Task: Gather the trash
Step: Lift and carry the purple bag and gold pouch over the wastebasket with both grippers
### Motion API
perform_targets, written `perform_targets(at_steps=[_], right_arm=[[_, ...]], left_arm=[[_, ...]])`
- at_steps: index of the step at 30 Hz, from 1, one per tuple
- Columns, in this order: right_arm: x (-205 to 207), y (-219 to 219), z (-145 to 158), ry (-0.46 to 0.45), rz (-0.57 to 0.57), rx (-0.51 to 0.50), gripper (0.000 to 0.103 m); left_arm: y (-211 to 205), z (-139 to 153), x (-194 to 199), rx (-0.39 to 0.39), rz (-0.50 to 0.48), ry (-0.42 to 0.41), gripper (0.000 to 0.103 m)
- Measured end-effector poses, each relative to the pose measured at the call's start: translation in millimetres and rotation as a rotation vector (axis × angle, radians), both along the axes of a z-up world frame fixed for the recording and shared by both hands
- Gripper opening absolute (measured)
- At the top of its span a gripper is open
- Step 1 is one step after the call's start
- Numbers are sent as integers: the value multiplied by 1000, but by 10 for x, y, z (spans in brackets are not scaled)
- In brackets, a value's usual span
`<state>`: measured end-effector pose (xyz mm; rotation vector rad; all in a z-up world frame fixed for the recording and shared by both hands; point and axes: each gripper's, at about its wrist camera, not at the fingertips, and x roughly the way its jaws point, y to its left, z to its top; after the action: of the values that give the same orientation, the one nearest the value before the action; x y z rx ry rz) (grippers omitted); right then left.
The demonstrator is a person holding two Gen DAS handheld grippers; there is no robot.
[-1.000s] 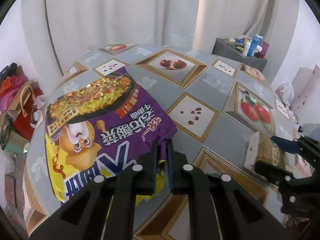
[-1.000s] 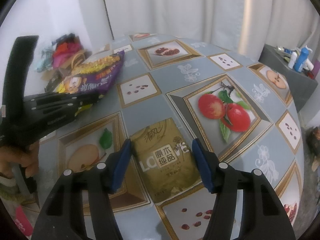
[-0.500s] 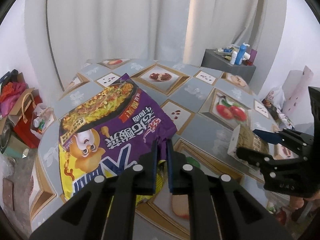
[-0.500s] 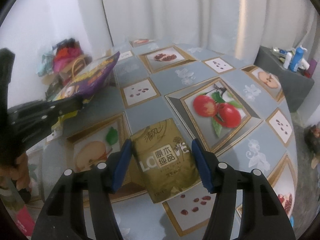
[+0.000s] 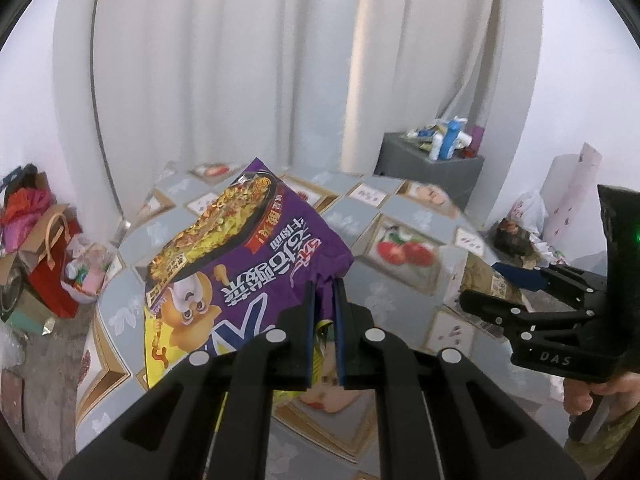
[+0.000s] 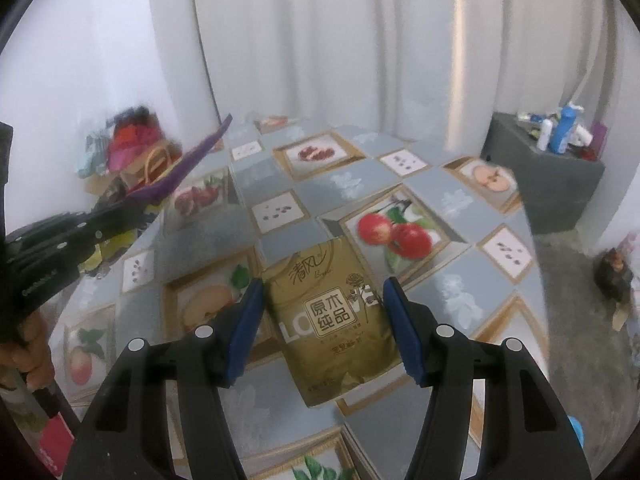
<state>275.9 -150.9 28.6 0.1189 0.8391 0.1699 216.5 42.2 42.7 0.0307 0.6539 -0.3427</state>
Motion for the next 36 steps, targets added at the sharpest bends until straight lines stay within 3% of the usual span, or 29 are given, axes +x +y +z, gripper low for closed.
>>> perform_targets(at_steps=[10,21,30,36], right_arm=[[-645,-549,408,-88,-127,3,57],[-1568,-1604,473,-108,-391,0,57],[-2438,-2636,54,-22,-699,53,57],[-2850,-3194,-438,54,-888,153,57]], left_arm=[[-511,464,-441,-19,-121,-90,7],[-1751,692,-882,-25,-397,-114,7],[-3070,553,-1164,-9,-680,-33,7],[-4026,180,-1187,25,-841,111,7]])
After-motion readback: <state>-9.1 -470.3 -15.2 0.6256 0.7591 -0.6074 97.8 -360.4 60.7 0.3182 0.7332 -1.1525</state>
